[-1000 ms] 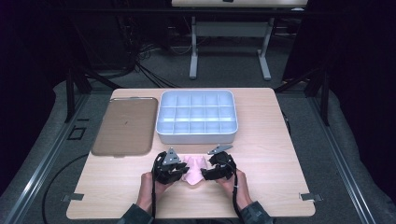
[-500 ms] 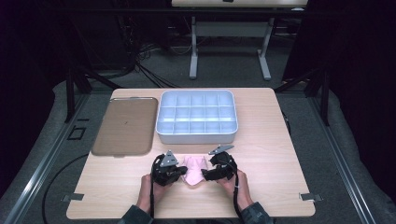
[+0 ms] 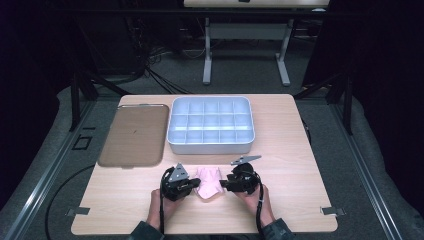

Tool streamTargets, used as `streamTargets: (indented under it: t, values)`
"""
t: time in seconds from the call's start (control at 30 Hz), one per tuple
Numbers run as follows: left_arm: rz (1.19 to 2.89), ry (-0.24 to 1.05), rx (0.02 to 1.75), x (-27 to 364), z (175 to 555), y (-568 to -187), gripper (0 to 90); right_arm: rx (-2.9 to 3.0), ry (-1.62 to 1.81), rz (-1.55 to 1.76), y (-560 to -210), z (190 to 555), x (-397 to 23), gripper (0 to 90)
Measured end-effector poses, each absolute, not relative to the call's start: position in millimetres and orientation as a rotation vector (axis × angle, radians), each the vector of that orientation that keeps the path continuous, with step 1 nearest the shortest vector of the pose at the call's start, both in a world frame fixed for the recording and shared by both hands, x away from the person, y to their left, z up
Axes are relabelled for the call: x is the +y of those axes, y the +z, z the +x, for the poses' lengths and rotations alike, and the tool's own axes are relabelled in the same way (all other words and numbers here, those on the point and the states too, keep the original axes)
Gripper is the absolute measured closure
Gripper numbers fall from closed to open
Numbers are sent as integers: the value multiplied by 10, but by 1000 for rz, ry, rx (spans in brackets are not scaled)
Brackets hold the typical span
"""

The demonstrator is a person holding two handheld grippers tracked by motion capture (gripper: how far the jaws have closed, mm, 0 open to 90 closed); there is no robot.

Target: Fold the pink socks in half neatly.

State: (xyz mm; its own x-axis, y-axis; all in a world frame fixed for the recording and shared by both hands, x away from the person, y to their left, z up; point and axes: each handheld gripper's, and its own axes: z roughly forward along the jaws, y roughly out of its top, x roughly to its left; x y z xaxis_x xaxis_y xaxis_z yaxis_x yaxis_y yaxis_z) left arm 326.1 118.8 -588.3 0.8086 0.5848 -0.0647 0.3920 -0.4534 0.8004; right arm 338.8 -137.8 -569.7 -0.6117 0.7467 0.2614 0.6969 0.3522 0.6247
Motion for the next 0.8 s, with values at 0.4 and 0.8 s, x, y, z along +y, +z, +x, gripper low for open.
streamTargets:
  t: [0.4,0.8]
  values:
    - [2107,278,716,1189,3259,-5882,871,2561,1184,1403,-5755,3448,-1356,666]
    - [2107,287,716,1183,3252,-5882,872,2554,1205,1408,-5796,3432,-1299,849]
